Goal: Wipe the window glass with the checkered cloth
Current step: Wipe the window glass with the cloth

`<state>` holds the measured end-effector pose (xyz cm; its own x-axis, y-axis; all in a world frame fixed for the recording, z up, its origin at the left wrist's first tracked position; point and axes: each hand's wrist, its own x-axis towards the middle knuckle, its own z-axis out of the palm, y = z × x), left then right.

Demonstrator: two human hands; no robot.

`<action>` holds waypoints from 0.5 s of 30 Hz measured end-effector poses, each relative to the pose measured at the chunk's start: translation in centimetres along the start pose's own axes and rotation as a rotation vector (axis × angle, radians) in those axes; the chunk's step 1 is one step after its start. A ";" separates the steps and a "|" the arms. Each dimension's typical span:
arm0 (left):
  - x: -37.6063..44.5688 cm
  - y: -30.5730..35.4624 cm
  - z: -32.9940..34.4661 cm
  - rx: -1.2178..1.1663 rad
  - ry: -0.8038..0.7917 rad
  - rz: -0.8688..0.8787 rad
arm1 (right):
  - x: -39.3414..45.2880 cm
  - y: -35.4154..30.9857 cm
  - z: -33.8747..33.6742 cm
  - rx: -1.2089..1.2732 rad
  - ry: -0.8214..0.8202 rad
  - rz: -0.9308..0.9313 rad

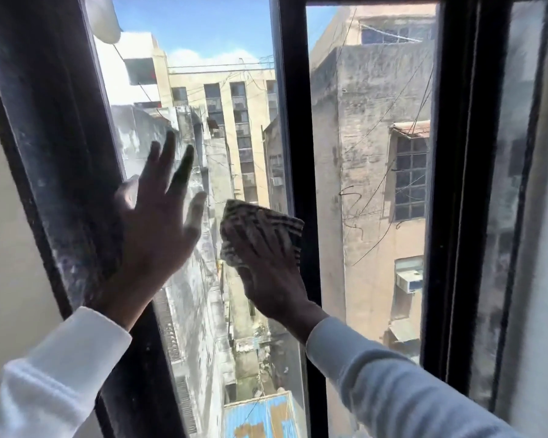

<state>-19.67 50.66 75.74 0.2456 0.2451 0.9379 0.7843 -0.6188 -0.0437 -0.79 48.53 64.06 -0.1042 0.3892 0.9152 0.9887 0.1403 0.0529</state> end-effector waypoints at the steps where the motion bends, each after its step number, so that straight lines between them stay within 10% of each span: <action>1: 1.1 1.3 0.5 0.022 -0.037 0.102 | -2.0 -0.2 0.4 0.002 -0.040 -0.064; 9: 5.2 7.3 4.7 0.235 -0.209 0.429 | -14.8 5.8 -1.9 0.038 -0.226 -0.300; 15: 5.9 7.6 5.3 0.284 -0.108 0.512 | -9.0 12.9 -5.2 0.202 0.388 0.625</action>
<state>-9.23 51.37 79.16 0.6777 0.0522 0.7335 0.6689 -0.4583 -0.5853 13.45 42.08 58.57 0.5505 0.1081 0.8278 0.8086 0.1777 -0.5609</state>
